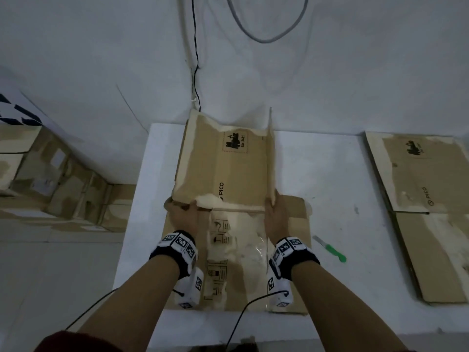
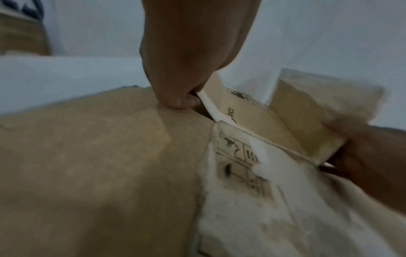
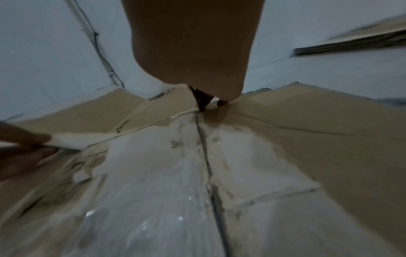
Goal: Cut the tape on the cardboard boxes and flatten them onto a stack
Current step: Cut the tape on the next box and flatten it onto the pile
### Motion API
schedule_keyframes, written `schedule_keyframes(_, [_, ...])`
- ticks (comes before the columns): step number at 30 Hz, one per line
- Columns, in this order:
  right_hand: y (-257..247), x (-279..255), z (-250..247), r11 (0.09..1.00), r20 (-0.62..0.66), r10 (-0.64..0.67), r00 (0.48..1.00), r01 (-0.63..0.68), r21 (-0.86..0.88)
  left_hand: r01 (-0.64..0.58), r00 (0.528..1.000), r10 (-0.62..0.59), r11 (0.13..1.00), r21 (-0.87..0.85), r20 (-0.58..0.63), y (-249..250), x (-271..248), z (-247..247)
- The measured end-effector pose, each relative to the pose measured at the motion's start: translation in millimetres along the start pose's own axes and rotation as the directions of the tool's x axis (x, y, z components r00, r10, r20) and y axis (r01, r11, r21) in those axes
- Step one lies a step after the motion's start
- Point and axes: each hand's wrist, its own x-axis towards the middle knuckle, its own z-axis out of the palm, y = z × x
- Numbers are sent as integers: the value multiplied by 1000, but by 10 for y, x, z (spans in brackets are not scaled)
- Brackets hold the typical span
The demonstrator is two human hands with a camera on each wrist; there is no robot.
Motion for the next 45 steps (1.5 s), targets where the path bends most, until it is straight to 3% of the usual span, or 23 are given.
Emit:
schedule_keyframes(3, [68,48,-62,999,-211,-3,977,-6,-43,85,994,-89,994,-62,-67,-48,25,59])
schedule_keyframes(5, [95,79,-130,989,-255,-74,964,39,-140,94,990,-102,992,-78,-100,-53,16,141])
schedule_keyframes(7, [89,100,-138,992,-200,-7,980,-19,-124,73,991,-85,991,-112,-107,-81,7,214])
schedule_keyframes(9, [171,141,-79,993,-210,-42,977,17,-116,62,992,-76,989,-135,-98,-128,14,253])
schedule_keyframes(12, [96,87,-64,999,-42,44,998,-43,23,126,987,-142,975,-181,-76,-99,16,253])
schedule_keyframes(16, [-186,28,-198,981,52,-130,990,121,150,122,984,-152,958,-260,-97,-30,-7,256])
schedule_keyframes(19, [-212,36,-212,989,71,-129,989,124,79,138,970,-150,987,-79,-189,89,-141,327])
schedule_keyframes(21, [-178,26,-202,982,136,-97,986,73,176,26,980,-15,998,54,-196,193,-322,381])
schedule_keyframes(22, [-176,2,-218,979,172,-91,981,57,196,-109,983,120,990,85,-139,265,-426,403])
schedule_keyframes(24, [-125,-24,-230,982,243,-125,962,85,169,-349,928,340,936,36,155,367,-581,472])
schedule_keyframes(26, [-85,-43,-235,981,295,-195,935,184,63,-266,813,255,962,-57,523,506,-661,581])
schedule_keyframes(27, [-98,-52,-246,976,313,-212,926,219,12,-228,760,184,974,-9,623,561,-671,635])
schedule_keyframes(28, [-96,-55,-252,973,317,-214,924,230,-15,-231,735,132,971,62,665,608,-682,673])
schedule_keyframes(29, [-76,-51,-273,970,312,-218,925,241,-38,-243,751,112,963,115,651,639,-685,698])
schedule_keyframes(31, [1,-20,-310,956,204,-243,949,269,-115,-220,846,113,964,149,521,632,-607,710])
schedule_keyframes(33, [53,17,-382,983,84,-184,979,185,-2,-103,900,71,993,51,431,597,-537,645])
schedule_keyframes(36, [-21,202,-475,990,31,-74,997,70,124,93,904,-2,977,-192,428,619,-446,445])
schedule_keyframes(39, [-260,519,-472,977,156,65,986,-95,191,125,894,37,937,-327,447,768,-347,213])
schedule_keyframes(40, [-397,593,-453,943,236,151,960,-212,258,124,890,49,931,-345,452,810,-307,148])
schedule_keyframes(42, [-670,668,-396,837,433,301,850,-453,307,142,888,43,922,-360,458,844,-245,48])
schedule_keyframes(45, [-876,697,-268,743,595,396,700,-624,240,172,889,17,913,-369,457,828,-226,-53])
